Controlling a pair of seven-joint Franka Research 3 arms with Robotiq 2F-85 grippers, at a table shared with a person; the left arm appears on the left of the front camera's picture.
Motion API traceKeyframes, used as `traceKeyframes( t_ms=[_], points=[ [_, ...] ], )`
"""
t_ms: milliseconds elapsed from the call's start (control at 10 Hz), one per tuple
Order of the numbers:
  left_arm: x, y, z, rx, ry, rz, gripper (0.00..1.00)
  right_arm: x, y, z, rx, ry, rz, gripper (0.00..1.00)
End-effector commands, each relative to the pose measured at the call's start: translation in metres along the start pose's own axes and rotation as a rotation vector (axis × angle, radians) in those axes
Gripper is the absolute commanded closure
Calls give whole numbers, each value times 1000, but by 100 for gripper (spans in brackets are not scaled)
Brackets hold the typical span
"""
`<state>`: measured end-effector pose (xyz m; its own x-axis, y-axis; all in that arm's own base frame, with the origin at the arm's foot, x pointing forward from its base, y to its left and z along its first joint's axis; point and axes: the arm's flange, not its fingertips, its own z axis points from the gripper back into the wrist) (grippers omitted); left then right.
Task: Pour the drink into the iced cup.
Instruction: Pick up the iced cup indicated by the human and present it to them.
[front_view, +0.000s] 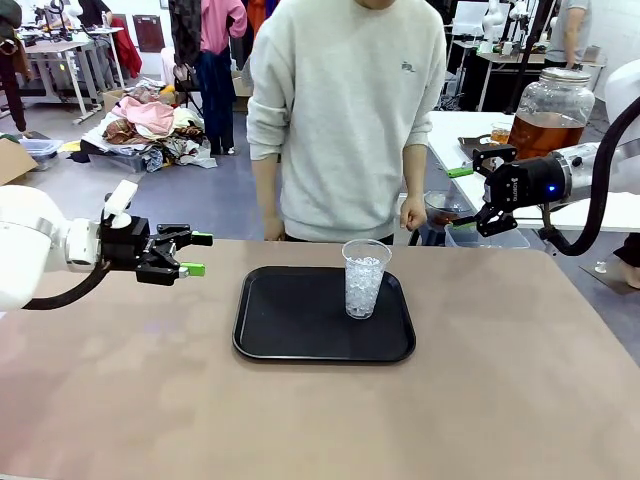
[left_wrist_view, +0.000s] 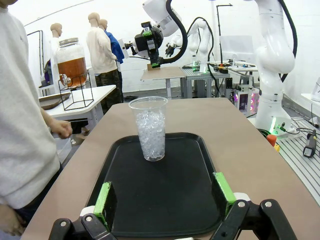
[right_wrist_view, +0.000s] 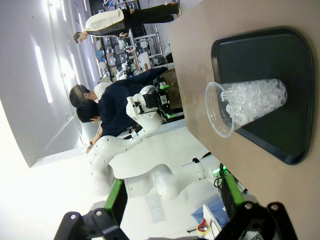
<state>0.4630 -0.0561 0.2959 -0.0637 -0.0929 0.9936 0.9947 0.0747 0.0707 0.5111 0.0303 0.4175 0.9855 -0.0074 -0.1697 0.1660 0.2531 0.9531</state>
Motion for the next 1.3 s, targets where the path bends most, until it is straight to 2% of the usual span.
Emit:
traceKeyframes(
  t_ms=[0,1200],
  points=[
    [2,1,-2,10,3,6,0,-1,1,0,1,0,1,0],
    [2,1,-2,10,3,6,0,-1,1,0,1,0,1,0]
  ],
)
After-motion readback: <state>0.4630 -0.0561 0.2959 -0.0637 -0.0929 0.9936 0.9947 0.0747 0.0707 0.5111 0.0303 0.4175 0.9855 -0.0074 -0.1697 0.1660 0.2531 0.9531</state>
